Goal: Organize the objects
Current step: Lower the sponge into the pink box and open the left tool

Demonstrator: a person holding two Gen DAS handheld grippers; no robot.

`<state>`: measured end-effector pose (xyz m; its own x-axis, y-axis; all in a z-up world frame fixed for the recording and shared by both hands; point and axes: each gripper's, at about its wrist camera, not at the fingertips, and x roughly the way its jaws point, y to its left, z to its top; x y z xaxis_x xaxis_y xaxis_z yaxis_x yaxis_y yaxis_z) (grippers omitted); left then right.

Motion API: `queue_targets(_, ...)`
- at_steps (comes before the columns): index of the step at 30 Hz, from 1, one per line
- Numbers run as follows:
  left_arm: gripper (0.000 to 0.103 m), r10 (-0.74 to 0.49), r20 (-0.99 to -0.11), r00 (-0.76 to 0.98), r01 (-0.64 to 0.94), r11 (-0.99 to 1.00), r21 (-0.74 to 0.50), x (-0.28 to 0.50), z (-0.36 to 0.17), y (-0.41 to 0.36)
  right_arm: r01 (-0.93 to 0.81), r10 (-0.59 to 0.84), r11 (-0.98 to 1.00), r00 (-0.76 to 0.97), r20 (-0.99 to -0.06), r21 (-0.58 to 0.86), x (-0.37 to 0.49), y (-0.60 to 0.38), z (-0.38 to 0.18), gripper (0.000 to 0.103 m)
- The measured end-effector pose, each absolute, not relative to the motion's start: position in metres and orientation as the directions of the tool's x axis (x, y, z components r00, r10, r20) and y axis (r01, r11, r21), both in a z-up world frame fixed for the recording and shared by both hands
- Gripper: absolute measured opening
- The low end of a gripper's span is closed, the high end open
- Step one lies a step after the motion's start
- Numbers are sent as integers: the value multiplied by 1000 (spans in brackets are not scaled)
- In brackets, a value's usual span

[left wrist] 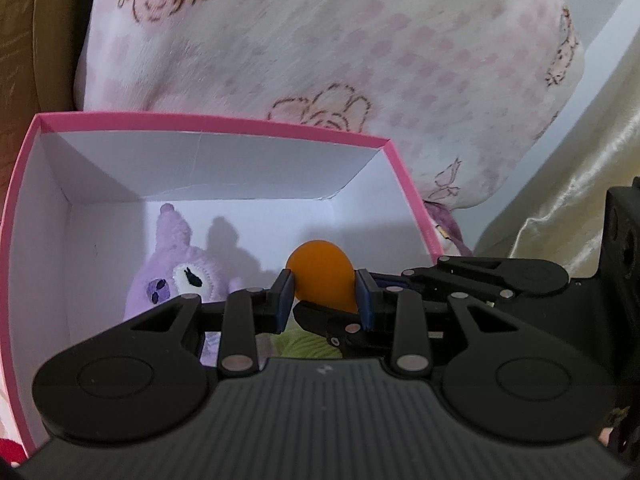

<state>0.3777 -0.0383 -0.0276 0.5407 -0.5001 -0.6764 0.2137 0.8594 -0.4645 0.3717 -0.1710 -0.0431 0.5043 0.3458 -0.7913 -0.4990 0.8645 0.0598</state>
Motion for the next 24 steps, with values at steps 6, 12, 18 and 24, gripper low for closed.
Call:
queue_targets(6, 33, -494, -679, 544, 196, 861, -469, 376, -20, -34, -488, 351, 870, 522, -778, 65, 369, -179, -43, 40)
queue_targets(12, 33, -457, -703, 546, 216, 887, -409, 359, -2, -34, -487, 363, 871, 544, -756, 68, 357, -197, -29, 44)
queue_targets(18, 33, -430, -718, 547, 261, 903, -341, 331, 15, -37, -486, 390, 869, 554, -735, 94, 336, -216, -12, 44)
queue_targets(24, 33, -398, -727, 560, 268, 917, -296, 303, 35, -28, -478, 387, 873, 562, -731, 94, 311, -225, 3, 48)
